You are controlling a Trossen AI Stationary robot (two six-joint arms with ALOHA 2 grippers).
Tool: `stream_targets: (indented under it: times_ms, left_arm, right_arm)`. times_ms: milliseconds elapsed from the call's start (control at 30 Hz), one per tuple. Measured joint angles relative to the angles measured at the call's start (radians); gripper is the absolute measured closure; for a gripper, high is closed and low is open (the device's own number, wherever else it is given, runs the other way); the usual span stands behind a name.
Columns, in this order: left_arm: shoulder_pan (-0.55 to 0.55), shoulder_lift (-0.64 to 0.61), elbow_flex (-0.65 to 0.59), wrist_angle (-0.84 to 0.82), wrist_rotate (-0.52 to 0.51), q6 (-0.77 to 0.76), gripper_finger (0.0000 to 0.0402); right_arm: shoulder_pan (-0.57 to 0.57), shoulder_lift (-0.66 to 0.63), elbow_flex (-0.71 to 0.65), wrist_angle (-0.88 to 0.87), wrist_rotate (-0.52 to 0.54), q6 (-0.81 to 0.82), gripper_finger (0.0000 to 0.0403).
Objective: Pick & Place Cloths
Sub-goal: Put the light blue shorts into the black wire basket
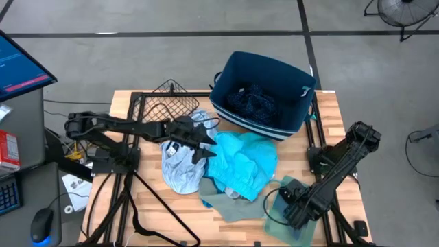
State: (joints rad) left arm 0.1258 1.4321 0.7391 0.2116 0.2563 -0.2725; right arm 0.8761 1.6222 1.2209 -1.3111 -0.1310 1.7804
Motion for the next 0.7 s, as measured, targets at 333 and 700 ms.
stream_targets:
  times_ms: [333, 700]
  left_arm:
    - [-0.024, 0.068, 0.000, 0.041, -0.114, 0.005, 0.0090]
    - [-0.049, 0.171, 0.000, 0.052, -0.130, 0.011, 0.0137]
  right_arm:
    - [0.000, 0.000, 0.000, 0.027, 0.017, 0.001, 0.0081]
    - [0.000, 0.000, 0.000, 0.032, 0.080, 0.001, 0.0081]
